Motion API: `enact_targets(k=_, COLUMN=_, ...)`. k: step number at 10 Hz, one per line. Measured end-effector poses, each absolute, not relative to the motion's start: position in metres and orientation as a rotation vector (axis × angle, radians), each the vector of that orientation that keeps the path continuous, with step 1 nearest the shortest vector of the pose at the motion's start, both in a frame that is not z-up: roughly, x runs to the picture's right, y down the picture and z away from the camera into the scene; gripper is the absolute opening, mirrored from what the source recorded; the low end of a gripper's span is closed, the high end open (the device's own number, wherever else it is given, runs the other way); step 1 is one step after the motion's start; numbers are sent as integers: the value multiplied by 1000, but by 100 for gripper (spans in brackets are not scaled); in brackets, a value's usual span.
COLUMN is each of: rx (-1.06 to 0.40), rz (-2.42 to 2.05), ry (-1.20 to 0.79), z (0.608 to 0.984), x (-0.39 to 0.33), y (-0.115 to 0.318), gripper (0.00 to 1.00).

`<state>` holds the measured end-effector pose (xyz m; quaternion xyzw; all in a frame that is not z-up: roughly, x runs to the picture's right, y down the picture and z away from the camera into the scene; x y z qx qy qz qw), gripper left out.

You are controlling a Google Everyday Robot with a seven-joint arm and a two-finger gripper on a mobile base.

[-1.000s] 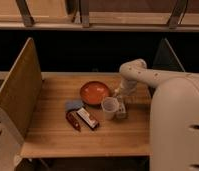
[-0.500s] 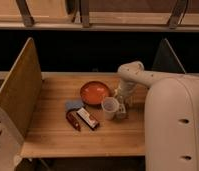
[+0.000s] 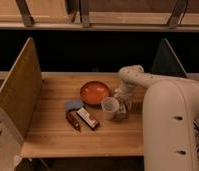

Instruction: Place the bottle in the ceramic bowl

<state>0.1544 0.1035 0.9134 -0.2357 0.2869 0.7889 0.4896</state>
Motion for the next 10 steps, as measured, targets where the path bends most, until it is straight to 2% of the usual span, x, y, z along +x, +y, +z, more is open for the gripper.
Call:
enact_targets(k=4, rx=-501, rz=1941, ry=617, z=909, x=165, y=72, gripper=8)
enact_targets(k=5, rx=-476, rz=1952, ry=595, z=906, x=169, y=62, gripper=2)
enact_targets(k=10, rx=-303, rz=1937, ry=430, z=875, x=178, y=-27, gripper=0)
